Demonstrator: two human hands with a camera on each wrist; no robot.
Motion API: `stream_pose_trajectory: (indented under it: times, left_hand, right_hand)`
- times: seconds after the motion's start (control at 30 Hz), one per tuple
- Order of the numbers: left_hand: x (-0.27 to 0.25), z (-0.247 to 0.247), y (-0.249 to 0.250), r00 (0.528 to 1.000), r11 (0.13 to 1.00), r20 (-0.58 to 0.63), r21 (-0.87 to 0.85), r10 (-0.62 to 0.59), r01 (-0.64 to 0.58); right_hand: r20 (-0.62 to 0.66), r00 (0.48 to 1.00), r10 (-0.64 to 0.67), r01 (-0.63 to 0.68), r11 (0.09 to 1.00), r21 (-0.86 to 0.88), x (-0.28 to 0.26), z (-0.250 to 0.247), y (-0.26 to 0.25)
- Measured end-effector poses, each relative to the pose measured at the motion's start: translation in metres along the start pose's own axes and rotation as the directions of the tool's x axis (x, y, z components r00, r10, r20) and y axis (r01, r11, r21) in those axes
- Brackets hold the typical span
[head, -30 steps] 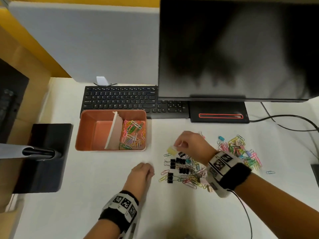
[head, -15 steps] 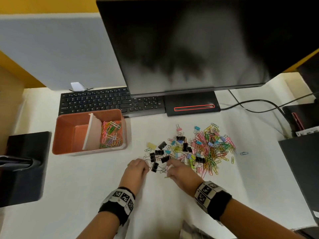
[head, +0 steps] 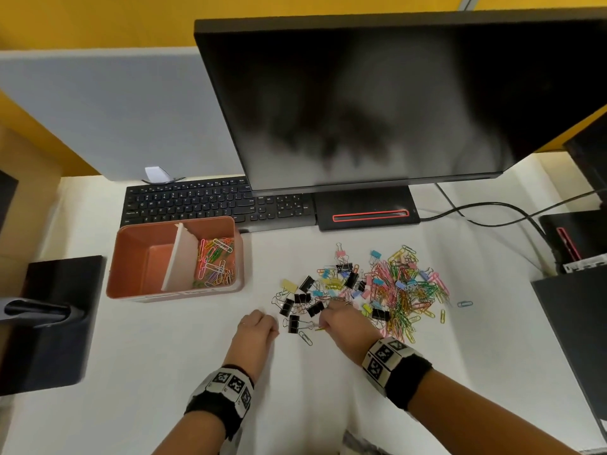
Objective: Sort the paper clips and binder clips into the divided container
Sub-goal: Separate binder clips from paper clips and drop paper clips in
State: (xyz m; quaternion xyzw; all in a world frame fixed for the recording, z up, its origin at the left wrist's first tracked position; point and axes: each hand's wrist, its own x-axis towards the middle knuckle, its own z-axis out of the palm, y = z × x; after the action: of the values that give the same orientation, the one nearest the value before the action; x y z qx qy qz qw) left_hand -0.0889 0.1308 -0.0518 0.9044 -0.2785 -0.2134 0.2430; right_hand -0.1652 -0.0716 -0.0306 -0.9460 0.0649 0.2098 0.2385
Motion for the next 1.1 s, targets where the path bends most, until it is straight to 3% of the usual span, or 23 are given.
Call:
stream_pose_trajectory:
  times: [0.2, 0.37, 0.43, 0.63, 0.87, 1.0, 1.1]
  left_hand:
    - [-0.010, -0.010, 0.002, 0.998, 0.974, -0.006, -0.218, 0.062, -0.062]
    - [-0.028, 0.008, 0.014, 0.942, 0.951, 0.192, -0.201, 0.274, -0.236]
    - [-0.023, 0.019, 0.020, 0.946, 0.960, 0.195, -0.159, 0.259, -0.230]
    - [0.001, 0.026, 0.029, 0.985, 0.986, 0.054, -0.060, 0.162, -0.158]
    - [0.008, 0.024, 0.043, 0.988, 0.998, 0.143, 0.019, 0.059, -0.062]
    - [0.005, 0.019, 0.045, 0.976, 0.998, 0.211, 0.017, 0.049, -0.054]
    - [-0.001, -0.002, 0.051, 0.985, 0.987, 0.082, -0.067, 0.152, -0.147]
  right_hand:
    - [0.045, 0.999, 0.012, -0.017, 0.994, 0.104, -0.001, -0.009, 0.003]
    - [-0.029, 1.000, 0.008, -0.001, 0.972, 0.235, -0.009, -0.019, 0.009]
    - [-0.056, 0.998, 0.004, 0.012, 0.962, 0.274, -0.013, -0.023, 0.010]
    - [-0.098, 0.995, 0.016, 0.016, 0.947, 0.320, -0.023, -0.030, 0.018]
    - [-0.161, 0.983, 0.091, -0.022, 0.922, 0.385, -0.032, -0.049, 0.029]
    - [-0.211, 0.974, 0.077, 0.012, 0.920, 0.391, -0.031, -0.062, 0.024]
    - [-0.232, 0.973, 0.010, 0.077, 0.927, 0.366, -0.022, -0.078, 0.004]
